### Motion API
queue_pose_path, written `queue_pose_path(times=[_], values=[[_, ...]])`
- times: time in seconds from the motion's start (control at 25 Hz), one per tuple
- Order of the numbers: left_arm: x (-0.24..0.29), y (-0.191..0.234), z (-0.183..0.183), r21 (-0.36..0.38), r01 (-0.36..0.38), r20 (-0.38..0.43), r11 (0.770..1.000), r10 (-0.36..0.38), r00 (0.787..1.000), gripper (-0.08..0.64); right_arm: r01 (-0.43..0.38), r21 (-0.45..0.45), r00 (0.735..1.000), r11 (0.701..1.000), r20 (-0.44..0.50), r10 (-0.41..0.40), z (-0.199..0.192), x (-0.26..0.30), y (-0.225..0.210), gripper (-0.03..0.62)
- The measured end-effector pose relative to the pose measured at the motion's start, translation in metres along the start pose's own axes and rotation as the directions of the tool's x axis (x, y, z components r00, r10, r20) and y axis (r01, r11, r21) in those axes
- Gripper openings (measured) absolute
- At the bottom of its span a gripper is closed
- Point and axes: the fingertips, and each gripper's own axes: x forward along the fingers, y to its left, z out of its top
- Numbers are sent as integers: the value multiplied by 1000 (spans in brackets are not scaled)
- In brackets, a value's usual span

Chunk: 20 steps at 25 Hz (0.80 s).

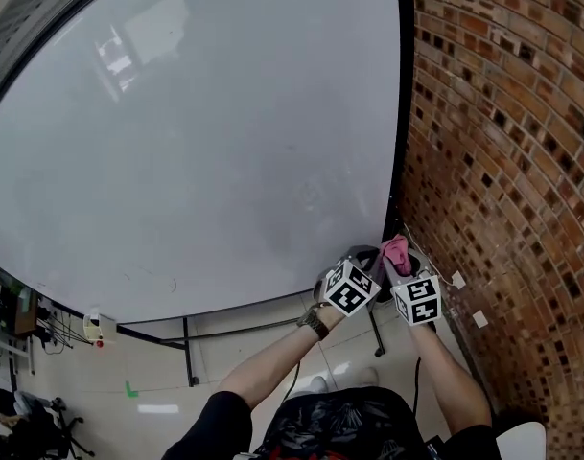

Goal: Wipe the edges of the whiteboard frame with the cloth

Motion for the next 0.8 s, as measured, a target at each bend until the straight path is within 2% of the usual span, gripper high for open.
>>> queue_pose_path(times=[0.24, 0.44, 0.6, 0.8], values=[[-42, 21, 53, 70, -51, 37, 996, 49, 998, -3, 34, -56, 997, 998, 71, -30, 63, -15, -3, 124], [-70, 34, 88, 50, -83, 70, 995, 79, 994, -3, 41, -73, 991, 996, 127, -32, 106, -29, -5, 124], [-97, 32, 125, 84, -98, 109, 992, 89, 990, -3, 35, -79, 980, 996, 196, -19, 149, -51, 1, 124], [-132, 49, 185, 124, -177, 185, 976, 152, 971, -3, 65, -186, 957, 980, 291, -9, 219, -71, 4, 124]])
